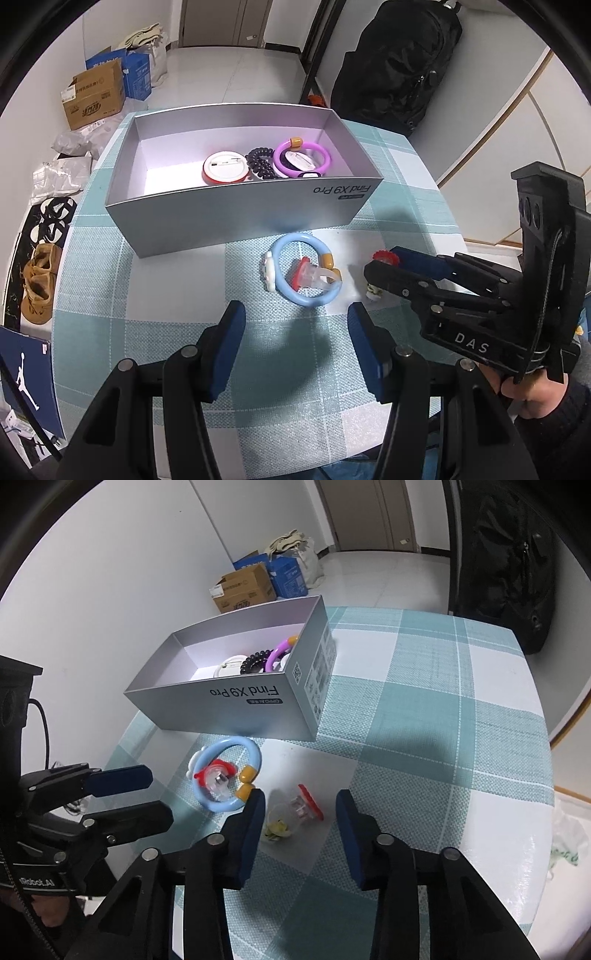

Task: Organize jewelry
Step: 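Lift both grippers out of the silver box, then lower the left gripper onto the red-white pacifier and close it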

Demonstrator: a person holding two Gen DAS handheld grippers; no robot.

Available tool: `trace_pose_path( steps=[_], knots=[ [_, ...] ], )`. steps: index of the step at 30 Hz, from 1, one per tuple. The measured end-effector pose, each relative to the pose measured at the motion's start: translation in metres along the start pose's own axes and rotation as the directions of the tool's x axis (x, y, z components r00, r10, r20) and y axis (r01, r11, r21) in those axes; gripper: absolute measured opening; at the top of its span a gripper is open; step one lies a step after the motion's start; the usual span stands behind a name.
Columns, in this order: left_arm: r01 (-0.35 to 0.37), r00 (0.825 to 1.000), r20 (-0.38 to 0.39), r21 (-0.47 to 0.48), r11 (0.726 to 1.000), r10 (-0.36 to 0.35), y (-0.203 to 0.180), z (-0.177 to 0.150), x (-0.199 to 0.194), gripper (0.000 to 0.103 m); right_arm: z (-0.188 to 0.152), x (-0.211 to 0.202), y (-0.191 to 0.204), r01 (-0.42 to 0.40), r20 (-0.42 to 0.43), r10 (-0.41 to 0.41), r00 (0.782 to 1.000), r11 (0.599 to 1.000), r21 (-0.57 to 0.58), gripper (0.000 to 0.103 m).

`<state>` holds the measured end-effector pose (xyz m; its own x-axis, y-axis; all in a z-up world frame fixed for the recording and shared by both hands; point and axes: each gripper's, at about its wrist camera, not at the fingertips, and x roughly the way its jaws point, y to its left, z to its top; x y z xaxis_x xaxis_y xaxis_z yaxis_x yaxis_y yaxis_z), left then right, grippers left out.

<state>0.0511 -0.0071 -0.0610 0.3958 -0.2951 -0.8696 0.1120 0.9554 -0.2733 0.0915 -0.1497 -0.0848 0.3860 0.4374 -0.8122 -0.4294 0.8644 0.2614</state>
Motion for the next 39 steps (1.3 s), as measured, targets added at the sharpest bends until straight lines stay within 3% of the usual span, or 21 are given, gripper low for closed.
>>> trace_pose_path(
  steps=[7, 17, 22, 28, 39],
  knots=[
    [0.027, 1.000, 0.009, -0.012, 1.000, -0.027, 0.002, 0.001, -0.003, 0.052, 0.000, 0.003, 0.006, -0.004, -0.007, 0.004, 1.000, 0.999, -0.038, 0.028],
    [0.040, 0.999, 0.021, 0.000, 0.999, -0.040, -0.001, 0.002, -0.002, 0.052, 0.003, -0.004, -0.006, 0.000, 0.019, -0.001, 1.000, 1.000, 0.024, 0.028],
    [0.094, 0.994, 0.055, 0.022, 0.995, -0.095, -0.003, 0.003, -0.005, 0.052, 0.005, -0.009, -0.005, -0.005, 0.036, 0.005, 0.999, 1.000, 0.026, 0.028],
    [0.070, 0.992, 0.100, 0.061, 0.996, -0.076, -0.009, 0.008, -0.003, 0.051, 0.007, -0.016, -0.006, -0.013, 0.053, 0.012, 0.999, 0.999, 0.033, 0.028],
    [0.017, 0.996, 0.089, 0.120, 0.993, -0.028, -0.016, 0.011, 0.013, 0.051, 0.010, -0.023, -0.013, -0.024, 0.069, 0.020, 0.997, 0.998, 0.058, 0.028]
  ],
)
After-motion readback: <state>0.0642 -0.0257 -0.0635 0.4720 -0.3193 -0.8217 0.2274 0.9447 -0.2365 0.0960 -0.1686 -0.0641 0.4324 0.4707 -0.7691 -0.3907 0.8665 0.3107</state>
